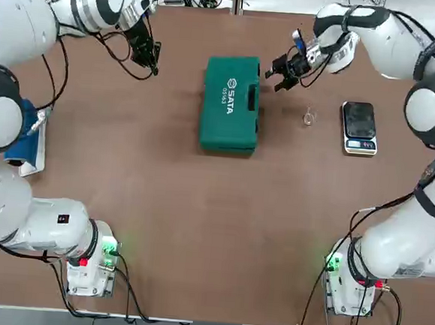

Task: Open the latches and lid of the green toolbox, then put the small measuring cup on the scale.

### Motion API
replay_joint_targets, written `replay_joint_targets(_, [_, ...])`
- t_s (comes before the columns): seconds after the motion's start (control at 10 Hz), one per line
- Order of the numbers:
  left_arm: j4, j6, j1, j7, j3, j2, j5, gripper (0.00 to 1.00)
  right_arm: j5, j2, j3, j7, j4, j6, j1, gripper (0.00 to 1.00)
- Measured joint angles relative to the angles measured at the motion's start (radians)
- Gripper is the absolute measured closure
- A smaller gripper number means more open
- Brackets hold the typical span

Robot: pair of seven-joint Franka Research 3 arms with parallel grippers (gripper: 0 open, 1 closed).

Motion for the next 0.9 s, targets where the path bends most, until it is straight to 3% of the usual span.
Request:
replay_joint_targets(0.3, [-0.066,0.028,-0.002,0.016,-0.003,-0.001,-0.010,0.99,0.190,0.102,0.005,-0.207,0.001,0.004,0.023,0.00])
replay_joint_targets(0.6, [-0.085,0.097,-0.009,0.019,-0.014,0.009,-0.012,0.99,0.222,0.109,0.012,-0.214,0.004,0.006,0.037,0.02])
replay_joint_targets(0.8, [-0.087,0.199,-0.045,-0.020,-0.021,0.052,-0.016,0.99,0.238,0.109,0.022,-0.215,0.005,0.006,0.037,0.12])
replay_joint_targets(0.9, [-0.087,0.242,-0.068,-0.043,-0.023,0.082,-0.016,0.99,0.239,0.111,0.022,-0.215,0.004,0.014,0.037,0.27])
